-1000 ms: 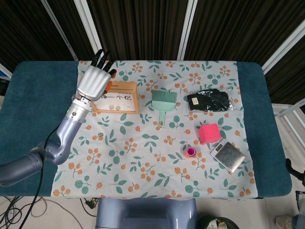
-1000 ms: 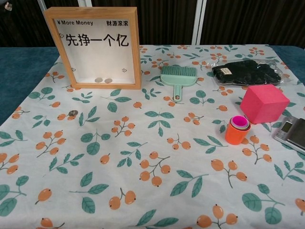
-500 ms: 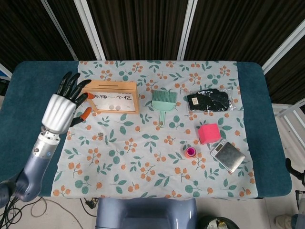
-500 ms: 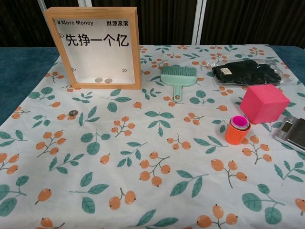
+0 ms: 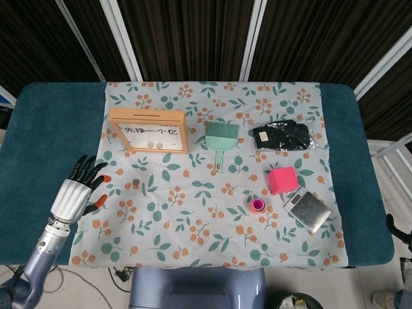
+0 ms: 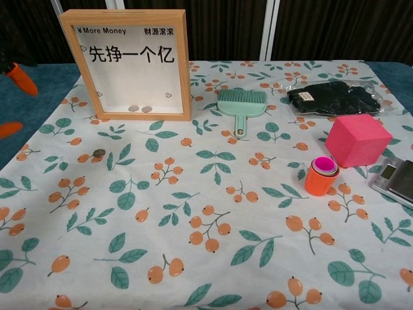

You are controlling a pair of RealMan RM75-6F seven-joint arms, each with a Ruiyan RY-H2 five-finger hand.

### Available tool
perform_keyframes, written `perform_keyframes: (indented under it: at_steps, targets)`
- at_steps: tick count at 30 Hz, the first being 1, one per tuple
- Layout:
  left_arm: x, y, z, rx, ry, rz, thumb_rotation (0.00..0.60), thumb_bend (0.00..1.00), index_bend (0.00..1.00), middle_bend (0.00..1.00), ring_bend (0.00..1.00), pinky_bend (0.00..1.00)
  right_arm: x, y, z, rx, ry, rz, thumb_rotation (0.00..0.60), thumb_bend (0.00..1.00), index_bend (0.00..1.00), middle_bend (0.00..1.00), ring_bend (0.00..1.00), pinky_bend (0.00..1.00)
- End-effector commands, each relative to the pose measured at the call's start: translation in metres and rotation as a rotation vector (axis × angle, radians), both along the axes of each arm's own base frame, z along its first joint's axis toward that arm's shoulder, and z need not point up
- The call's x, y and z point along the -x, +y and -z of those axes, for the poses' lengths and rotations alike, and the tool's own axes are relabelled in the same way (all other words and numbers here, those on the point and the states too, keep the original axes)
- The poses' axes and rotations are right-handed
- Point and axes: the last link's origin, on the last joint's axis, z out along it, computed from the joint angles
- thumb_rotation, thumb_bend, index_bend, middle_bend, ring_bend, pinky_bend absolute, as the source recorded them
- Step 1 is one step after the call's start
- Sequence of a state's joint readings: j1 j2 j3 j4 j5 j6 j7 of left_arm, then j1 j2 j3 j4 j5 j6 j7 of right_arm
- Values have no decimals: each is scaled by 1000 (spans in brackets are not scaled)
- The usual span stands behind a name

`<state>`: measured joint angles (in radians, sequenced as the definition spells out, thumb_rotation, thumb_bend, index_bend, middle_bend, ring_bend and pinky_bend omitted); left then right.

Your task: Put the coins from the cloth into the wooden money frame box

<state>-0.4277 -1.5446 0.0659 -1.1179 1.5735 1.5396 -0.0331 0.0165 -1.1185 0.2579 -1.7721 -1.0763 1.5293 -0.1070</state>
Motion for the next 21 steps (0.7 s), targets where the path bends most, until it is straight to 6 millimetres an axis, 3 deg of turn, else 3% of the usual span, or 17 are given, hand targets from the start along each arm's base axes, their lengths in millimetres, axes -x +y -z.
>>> perform_keyframes:
  at_steps: [1, 11, 21]
  targets:
    - [7, 5, 25, 63, -8, -29, 600, 258, 399, 158, 0, 0, 0, 0, 0, 1, -1, 2, 600, 394, 128, 26, 0, 0]
    - [22, 28, 47, 111, 41, -91, 600, 284, 394, 152, 0, 0, 1, 1, -1, 1, -4, 13, 600, 395, 128, 26, 0, 0]
    - [13, 55, 62, 121, 99, -49, 600, 317, 418, 156, 0, 0, 1, 1, -2, 5, -6, 16, 600, 394, 128, 26, 0, 0]
